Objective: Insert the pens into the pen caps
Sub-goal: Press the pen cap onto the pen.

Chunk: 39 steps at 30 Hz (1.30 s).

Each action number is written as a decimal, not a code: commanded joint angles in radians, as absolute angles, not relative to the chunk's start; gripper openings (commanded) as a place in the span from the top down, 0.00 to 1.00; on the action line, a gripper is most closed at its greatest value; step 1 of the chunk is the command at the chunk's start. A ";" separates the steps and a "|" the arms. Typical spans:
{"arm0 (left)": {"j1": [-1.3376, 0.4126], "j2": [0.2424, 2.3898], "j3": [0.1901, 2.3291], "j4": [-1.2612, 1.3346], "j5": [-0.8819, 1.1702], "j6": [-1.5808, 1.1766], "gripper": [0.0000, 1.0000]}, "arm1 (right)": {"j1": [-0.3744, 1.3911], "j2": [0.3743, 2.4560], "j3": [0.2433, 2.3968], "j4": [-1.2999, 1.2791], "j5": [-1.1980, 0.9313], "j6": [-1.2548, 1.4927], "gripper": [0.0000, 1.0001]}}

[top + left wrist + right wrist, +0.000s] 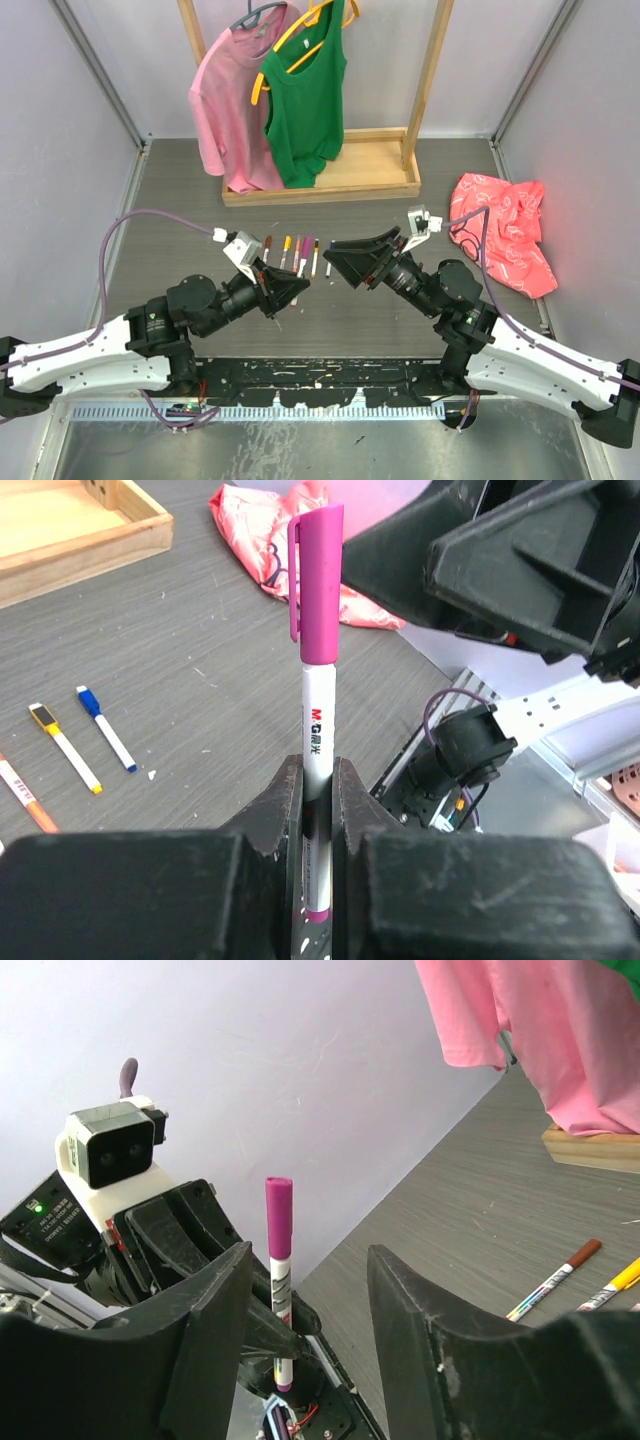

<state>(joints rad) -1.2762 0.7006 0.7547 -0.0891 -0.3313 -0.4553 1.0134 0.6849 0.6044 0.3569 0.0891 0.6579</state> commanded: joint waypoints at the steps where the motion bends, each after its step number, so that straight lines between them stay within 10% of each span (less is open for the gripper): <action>1: -1.277 0.680 0.762 -0.118 -0.273 -0.436 1.00 | 1.014 0.686 0.669 0.332 0.115 0.636 0.43; 13: -1.276 0.728 0.773 -0.121 -0.179 -0.436 1.00 | 1.014 0.746 0.694 0.378 0.089 0.655 0.37; 39: -1.276 0.754 0.790 -0.123 -0.207 -0.427 1.00 | 1.015 0.799 0.663 0.406 0.039 0.688 0.57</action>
